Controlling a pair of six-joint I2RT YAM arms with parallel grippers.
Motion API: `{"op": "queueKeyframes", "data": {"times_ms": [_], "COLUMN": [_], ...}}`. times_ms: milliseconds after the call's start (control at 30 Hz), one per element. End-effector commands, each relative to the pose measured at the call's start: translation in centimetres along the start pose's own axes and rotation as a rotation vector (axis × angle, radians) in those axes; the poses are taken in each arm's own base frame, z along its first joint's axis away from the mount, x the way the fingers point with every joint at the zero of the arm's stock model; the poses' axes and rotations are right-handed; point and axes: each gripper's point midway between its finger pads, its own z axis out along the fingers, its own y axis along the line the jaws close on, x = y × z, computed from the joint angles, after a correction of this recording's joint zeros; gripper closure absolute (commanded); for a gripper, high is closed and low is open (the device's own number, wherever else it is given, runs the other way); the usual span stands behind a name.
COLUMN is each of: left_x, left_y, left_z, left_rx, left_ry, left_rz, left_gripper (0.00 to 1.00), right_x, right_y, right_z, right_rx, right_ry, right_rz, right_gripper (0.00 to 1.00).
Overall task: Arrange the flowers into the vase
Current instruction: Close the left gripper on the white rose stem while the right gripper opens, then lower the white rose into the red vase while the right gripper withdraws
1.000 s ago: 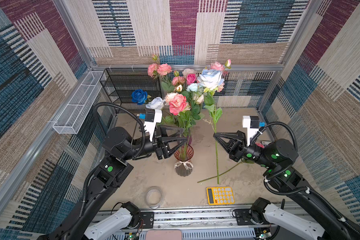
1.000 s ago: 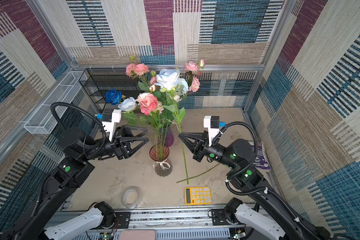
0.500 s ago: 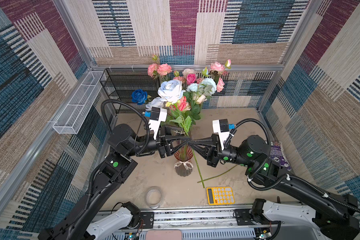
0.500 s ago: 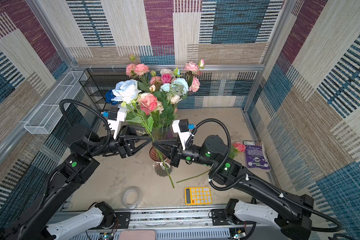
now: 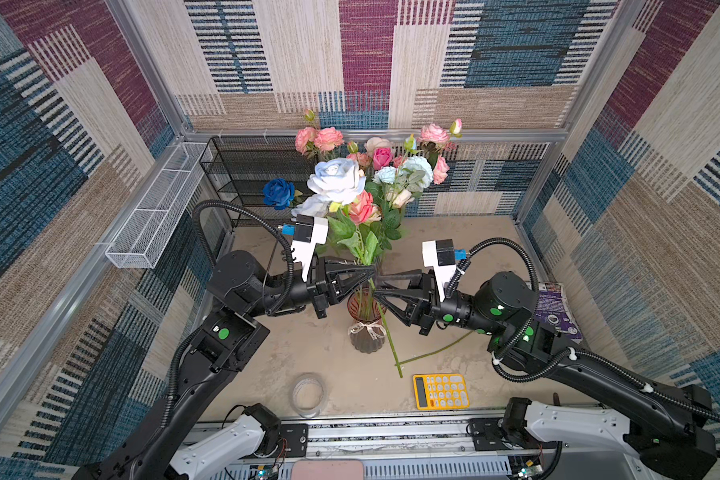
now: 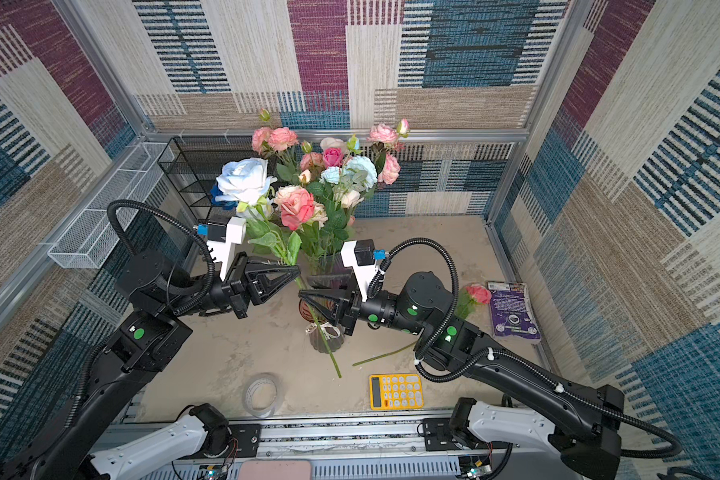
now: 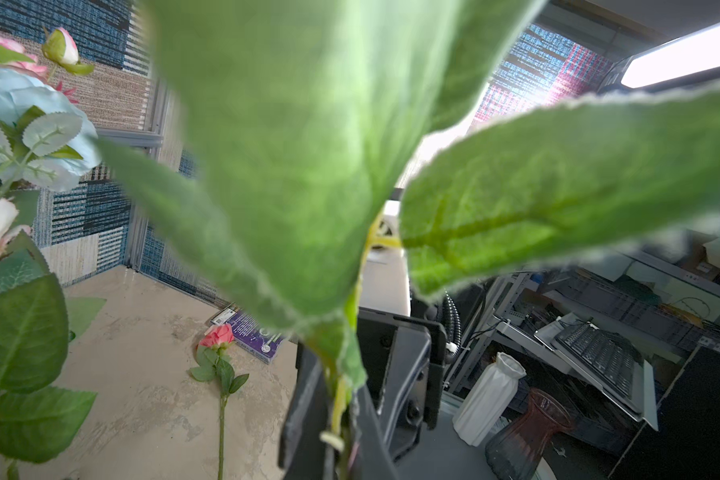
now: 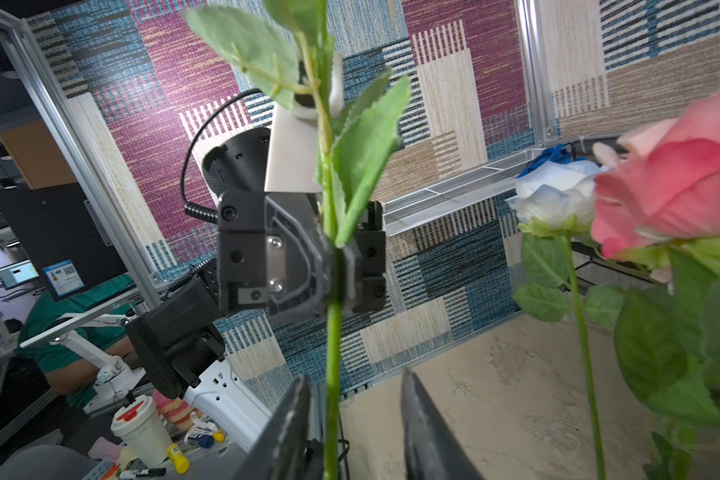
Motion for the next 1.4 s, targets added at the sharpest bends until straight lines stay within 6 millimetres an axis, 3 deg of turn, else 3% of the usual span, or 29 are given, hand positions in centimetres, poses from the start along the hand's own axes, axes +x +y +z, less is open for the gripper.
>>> {"op": "queueKeyframes", "data": {"times_ms": [0, 133, 267, 400, 533, 767, 1067, 1100, 1200, 1367], "left_x": [-0.8, -1.6, -2.9, -4.1, -3.8, -1.1, 5.5, 6.2, 7.3, 6.9], "left_y": [-0.2, 0.2, 2.3, 3.9, 6.4, 11.0, 15.4, 15.7, 16.2, 15.1], "left_z": [-0.4, -0.9, -1.5, -1.4, -0.8, -0.6, -1.0, -1.1, -1.9, -3.3], "left_rx": [-0.038, -0.124, -0.280, -0.367, -0.434, -0.549, -0.622, -0.631, -0.666, -0.689], "left_ry": [0.005, 0.037, 0.048, 0.054, 0.064, 0.082, 0.153, 0.164, 0.175, 0.128], "left_rz": [0.085, 0.183, 0.311, 0.402, 0.442, 0.435, 0.258, 0.242, 0.208, 0.193], "left_gripper": [1.00, 1.00, 1.00, 1.00, 1.00, 1.00, 1.00, 0.99, 0.79, 0.49], "right_x": [-1.0, -1.9, -2.9, -3.4, -3.3, -3.4, -3.2, -3.2, -3.0, -2.5], "right_y": [-0.5, -1.0, -1.1, -1.0, -1.1, -1.0, -1.2, -1.3, -1.5, -1.9], "right_z": [-1.1, -3.2, -5.2, -6.2, -6.5, -7.0, -7.5, -7.6, -7.7, -7.8], "right_rx": [0.060, 0.136, 0.188, 0.208, 0.216, 0.220, 0.237, 0.242, 0.250, 0.267], "right_ry": [-0.040, -0.074, -0.111, -0.129, -0.131, -0.138, -0.140, -0.140, -0.137, -0.134], "right_rz": [-0.015, -0.033, -0.051, -0.058, -0.057, -0.058, -0.056, -0.053, -0.048, -0.038], "right_gripper": [0.50, 0.48, 0.48, 0.48, 0.48, 0.48, 0.48, 0.48, 0.47, 0.46]}}
